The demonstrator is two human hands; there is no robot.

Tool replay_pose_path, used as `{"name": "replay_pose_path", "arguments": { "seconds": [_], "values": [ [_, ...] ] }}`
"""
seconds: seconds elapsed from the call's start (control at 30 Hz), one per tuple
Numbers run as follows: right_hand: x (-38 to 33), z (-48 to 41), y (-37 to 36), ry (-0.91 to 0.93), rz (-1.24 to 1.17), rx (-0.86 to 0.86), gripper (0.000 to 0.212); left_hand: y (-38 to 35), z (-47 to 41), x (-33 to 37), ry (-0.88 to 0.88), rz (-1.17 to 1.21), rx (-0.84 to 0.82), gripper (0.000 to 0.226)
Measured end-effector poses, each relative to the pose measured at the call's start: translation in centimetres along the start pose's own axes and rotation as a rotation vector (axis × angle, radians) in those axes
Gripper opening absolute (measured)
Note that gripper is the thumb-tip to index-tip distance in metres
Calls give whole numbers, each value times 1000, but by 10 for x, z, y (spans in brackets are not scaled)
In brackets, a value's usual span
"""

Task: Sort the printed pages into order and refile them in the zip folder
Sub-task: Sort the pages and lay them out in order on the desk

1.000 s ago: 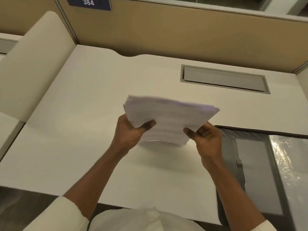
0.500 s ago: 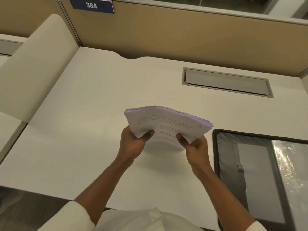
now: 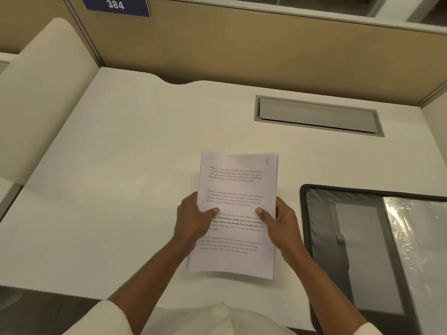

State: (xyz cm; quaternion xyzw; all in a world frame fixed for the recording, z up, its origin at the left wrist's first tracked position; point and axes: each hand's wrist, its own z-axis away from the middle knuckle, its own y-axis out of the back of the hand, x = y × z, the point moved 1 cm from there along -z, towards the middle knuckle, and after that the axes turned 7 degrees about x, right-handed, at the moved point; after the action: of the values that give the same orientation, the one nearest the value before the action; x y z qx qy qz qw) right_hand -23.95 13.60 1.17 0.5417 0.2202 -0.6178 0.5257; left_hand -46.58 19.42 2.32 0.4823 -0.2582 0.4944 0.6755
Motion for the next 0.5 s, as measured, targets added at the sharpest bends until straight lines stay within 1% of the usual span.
{"name": "replay_pose_path", "arguments": {
  "seconds": [0.1,0.17,0.23,0.3,0.37,0.4,0.43,0.47,0.5],
  "values": [
    [20,1,-4,-45,74,-10,27,-12,0,-15,1,-137,13,35],
    [31,1,-5,-49,165,-3,24,-21,1,-21,-13,-262,30,47],
    [39,2,-6,-54,243,6,23,-29,6,-25,-40,-370,41,65],
    [44,3,-7,-48,301,17,26,-35,15,-27,-128,-546,58,87],
    [47,5,-8,-34,331,26,29,-40,22,-27,-288,-825,116,102],
    [47,6,-9,-26,337,30,29,-42,24,-26,-366,-943,128,103],
    [47,7,-9,-16,336,34,30,-45,23,-25,-433,-1017,120,98],
    [46,8,-10,-6,330,39,31,-48,22,-23,-493,-1044,92,89],
    [44,10,-10,8,316,46,31,-53,20,-22,-533,-1018,48,79]
  ]
}}
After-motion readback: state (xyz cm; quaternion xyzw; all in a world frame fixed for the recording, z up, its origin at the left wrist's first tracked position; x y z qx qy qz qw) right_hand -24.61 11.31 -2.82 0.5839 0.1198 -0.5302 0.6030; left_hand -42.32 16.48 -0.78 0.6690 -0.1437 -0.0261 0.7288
